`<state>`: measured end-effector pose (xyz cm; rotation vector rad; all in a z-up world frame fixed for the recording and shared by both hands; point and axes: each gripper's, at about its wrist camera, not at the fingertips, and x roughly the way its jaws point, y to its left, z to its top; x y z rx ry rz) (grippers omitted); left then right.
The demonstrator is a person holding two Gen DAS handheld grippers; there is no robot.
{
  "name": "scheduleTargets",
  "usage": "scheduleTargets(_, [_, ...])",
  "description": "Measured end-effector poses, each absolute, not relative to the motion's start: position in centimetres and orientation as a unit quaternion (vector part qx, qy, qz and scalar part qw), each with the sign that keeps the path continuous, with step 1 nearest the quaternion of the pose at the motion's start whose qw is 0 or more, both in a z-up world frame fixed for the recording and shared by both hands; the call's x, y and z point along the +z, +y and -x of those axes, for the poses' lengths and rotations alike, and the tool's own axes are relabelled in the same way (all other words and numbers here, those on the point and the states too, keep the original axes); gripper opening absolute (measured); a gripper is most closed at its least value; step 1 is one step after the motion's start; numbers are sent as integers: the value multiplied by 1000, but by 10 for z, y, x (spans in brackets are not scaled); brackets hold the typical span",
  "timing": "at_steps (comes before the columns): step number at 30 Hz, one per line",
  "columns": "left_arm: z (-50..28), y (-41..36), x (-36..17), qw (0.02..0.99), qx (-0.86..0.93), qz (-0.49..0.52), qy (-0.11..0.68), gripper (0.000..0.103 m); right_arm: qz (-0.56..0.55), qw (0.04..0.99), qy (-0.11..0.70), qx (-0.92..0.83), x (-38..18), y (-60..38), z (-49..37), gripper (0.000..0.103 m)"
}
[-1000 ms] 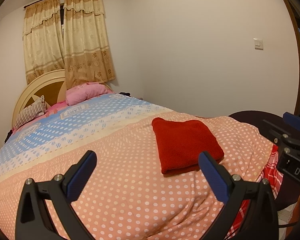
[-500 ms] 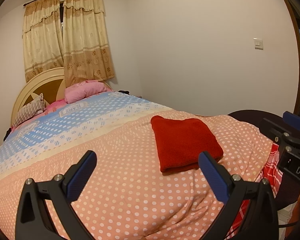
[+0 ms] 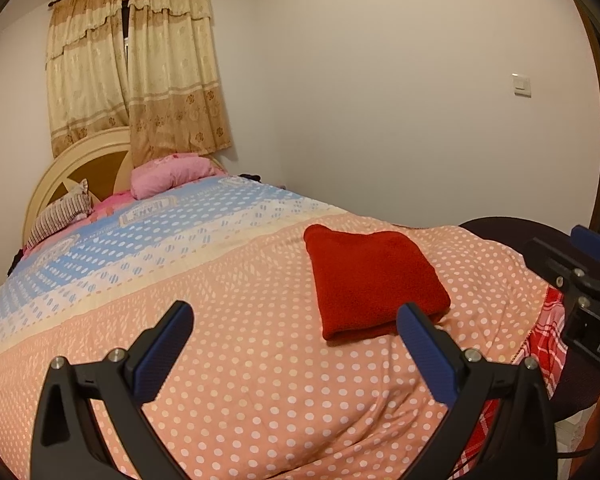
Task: Fold small clothes
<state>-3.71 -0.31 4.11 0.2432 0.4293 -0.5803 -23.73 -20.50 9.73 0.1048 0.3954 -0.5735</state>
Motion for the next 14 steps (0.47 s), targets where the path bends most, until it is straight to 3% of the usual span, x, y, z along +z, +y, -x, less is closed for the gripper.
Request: scheduleTargets(14, [28,-3,34,926,-276,-114,232,103,-49,938,201,-279,93,-206,235,76])
